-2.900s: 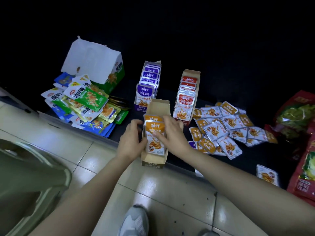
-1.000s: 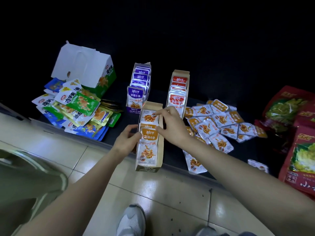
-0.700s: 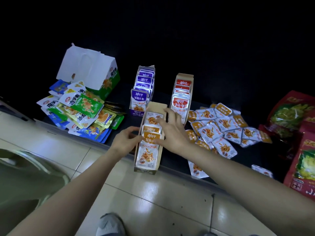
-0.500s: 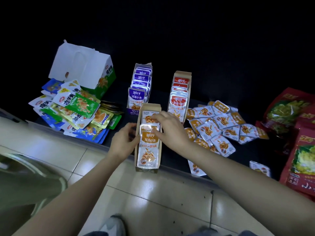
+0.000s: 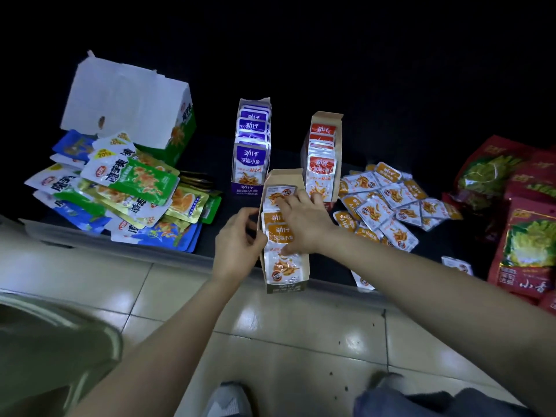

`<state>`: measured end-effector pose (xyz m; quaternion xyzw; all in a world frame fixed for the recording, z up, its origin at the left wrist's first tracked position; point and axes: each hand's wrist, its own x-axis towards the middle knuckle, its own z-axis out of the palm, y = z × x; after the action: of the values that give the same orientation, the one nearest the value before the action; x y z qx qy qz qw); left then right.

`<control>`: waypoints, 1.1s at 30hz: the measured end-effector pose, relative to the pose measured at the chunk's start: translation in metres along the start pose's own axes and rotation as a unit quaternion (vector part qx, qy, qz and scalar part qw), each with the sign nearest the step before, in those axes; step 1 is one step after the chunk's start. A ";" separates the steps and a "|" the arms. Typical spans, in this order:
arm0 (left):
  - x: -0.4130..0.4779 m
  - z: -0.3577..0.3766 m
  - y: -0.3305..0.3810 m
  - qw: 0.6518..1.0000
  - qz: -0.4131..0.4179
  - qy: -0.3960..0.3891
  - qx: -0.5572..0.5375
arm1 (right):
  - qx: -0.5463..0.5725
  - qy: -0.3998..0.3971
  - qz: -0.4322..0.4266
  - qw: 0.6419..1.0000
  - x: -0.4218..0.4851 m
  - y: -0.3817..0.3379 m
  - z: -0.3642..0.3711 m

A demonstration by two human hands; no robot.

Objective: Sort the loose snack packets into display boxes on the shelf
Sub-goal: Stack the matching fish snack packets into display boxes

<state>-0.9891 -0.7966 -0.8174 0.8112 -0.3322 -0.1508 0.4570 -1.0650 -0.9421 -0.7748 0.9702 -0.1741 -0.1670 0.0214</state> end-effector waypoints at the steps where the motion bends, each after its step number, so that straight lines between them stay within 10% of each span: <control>1: 0.000 0.001 -0.002 1.000 0.001 0.002 -0.005 | -0.003 -0.005 0.005 1.000 0.001 -0.001 -0.001; 16: 0.000 0.008 -0.008 0.999 0.030 0.012 -0.020 | 0.125 0.054 0.001 0.991 -0.013 0.012 -0.013; 33: 0.000 0.005 -0.009 0.999 0.037 0.019 -0.007 | -0.098 -0.028 -0.002 0.995 0.006 -0.010 0.004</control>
<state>-0.9884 -0.7967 -0.8279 0.7977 -0.3523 -0.1206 0.4743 -1.0581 -0.9350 -0.7811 0.9586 -0.1558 -0.2104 0.1117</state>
